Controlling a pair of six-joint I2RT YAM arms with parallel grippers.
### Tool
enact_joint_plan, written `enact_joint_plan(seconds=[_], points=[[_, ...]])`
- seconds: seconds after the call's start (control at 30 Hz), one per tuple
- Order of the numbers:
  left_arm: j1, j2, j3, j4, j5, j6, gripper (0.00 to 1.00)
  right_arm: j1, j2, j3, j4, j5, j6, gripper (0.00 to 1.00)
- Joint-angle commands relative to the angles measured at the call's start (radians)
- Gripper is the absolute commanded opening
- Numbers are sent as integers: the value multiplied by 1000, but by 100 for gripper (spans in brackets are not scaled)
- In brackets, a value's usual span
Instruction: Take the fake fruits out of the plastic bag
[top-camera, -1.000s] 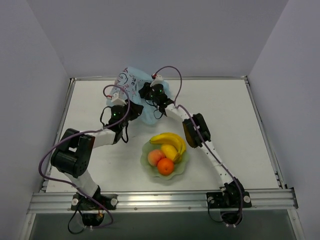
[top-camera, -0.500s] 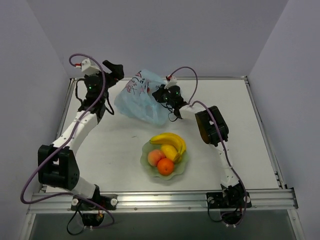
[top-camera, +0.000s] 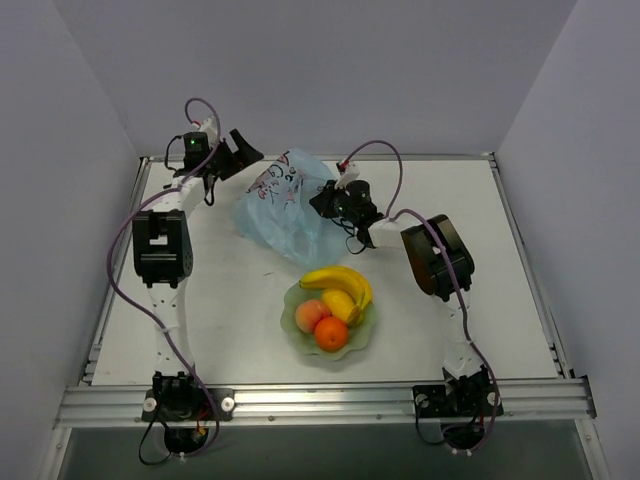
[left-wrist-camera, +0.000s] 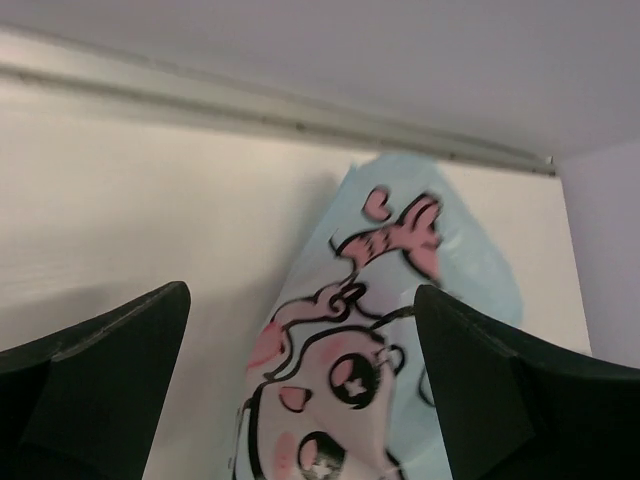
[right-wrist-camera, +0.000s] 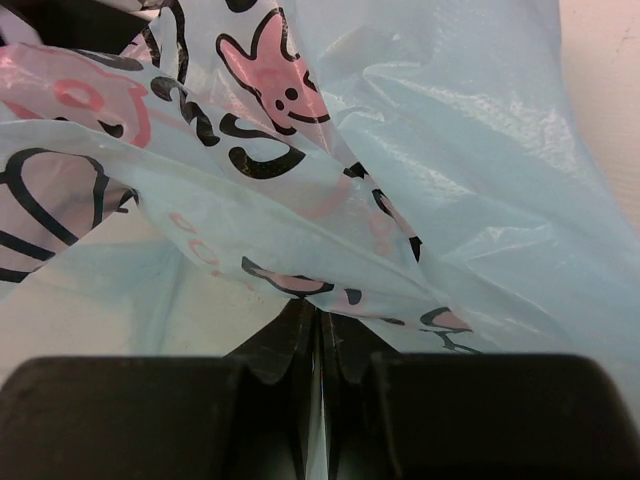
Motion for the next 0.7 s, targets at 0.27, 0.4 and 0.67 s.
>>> enact_joint_plan(seconds=[0.27,0.4,0.67], points=[[-15,88,66,17,379,-107,96,3,-61,-20,51,-12,-18,3],[-29,111,42,90,383,-144,95,3,-64,-22,53,-17,-12,5],[-33,107,-70,443,368,-392,2,6,-81,-33,53,-6,-21,13]])
